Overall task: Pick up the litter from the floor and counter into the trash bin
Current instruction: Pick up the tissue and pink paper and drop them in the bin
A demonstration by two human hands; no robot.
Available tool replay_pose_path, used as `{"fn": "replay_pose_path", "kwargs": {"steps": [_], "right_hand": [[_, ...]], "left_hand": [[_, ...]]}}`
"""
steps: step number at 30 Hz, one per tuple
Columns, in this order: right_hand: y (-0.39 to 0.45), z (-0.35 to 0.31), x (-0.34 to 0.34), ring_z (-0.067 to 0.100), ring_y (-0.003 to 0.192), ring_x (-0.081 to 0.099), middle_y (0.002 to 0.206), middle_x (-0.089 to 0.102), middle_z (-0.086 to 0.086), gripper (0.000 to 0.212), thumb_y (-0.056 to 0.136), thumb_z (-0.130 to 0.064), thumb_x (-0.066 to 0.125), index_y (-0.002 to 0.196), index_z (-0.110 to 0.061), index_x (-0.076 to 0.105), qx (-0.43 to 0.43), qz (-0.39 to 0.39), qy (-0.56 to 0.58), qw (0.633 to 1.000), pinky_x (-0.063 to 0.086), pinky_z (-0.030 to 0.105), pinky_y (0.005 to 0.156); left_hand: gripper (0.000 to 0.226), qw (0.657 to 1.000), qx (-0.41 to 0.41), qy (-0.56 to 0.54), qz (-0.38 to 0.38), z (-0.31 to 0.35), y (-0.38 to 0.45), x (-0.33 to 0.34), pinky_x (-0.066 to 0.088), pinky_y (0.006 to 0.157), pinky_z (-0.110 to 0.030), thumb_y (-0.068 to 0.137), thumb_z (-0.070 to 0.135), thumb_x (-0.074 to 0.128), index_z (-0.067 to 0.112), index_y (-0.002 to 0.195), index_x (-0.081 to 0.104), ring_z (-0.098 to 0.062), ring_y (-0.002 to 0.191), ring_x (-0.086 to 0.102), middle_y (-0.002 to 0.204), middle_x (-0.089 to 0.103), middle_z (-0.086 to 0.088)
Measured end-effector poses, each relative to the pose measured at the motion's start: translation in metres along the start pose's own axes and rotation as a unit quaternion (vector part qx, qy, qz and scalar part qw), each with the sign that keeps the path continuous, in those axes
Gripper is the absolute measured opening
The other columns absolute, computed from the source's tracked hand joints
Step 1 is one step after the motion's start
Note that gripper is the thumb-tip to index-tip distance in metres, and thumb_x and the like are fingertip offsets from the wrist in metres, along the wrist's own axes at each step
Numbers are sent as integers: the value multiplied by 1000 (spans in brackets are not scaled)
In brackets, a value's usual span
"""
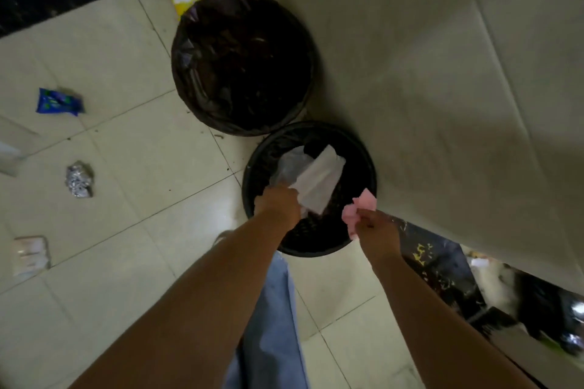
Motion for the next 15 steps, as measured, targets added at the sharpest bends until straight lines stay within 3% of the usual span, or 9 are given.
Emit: {"fn": "replay_pose_path", "kwargs": {"steps": [2, 5, 7, 11, 15], "right_hand": [[11, 2, 12, 33, 118, 53, 128, 58, 20, 33, 92, -2, 44, 124, -2, 54, 9, -46, 2, 999, 41, 12, 76], [20, -4, 30, 30, 126, 48, 138, 51, 14, 44, 93, -8, 47, 137, -10, 42, -14, -112, -44, 993, 41, 28, 100], [22, -12, 40, 31, 126, 48, 138, 50, 15, 42, 95, -13, 44, 137, -12, 41, -41, -130, -107, 985, 38, 33, 105], [9, -34, 56, 36, 133, 38, 143, 41, 17, 44, 94, -30, 40, 134, -12, 41, -116, -97, -245, 958, 34, 43, 109], [-40, -81, 71, 32, 146, 4, 159, 8, 6, 61, 95, -46, 31, 147, -19, 15, -208, -53, -338, 916, 11, 51, 118]], "left_hand": [[44, 996, -15, 83, 23, -7, 7, 6, 33, 111, -44, 96, 21, 45, 12, 138, 41, -33, 137, 30, 150, 31, -11], [46, 989, -3, 139, 51, -25, 5, 5, 24, 116, -43, 94, 19, 45, 13, 140, 38, -31, 143, 20, 155, 23, -10], [51, 983, 3, 170, 69, -42, -6, 0, 16, 120, -43, 95, 19, 43, 15, 144, 30, -29, 147, 9, 159, 13, -7], [53, 971, -3, 212, 114, -81, -45, -19, 3, 122, -44, 101, 28, 28, 23, 151, 9, -26, 149, -9, 161, -5, -3], [53, 969, -77, 179, 151, -132, -96, -41, 0, 122, -43, 102, 36, 21, 26, 151, 2, -25, 148, -13, 161, -9, -2]]}}
Point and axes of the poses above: each hand's wrist, its own y-axis towards the middle knuckle, its own x-axis out of the palm, z = x × y, the point moved 2 cm from there along y, towards the middle knuckle
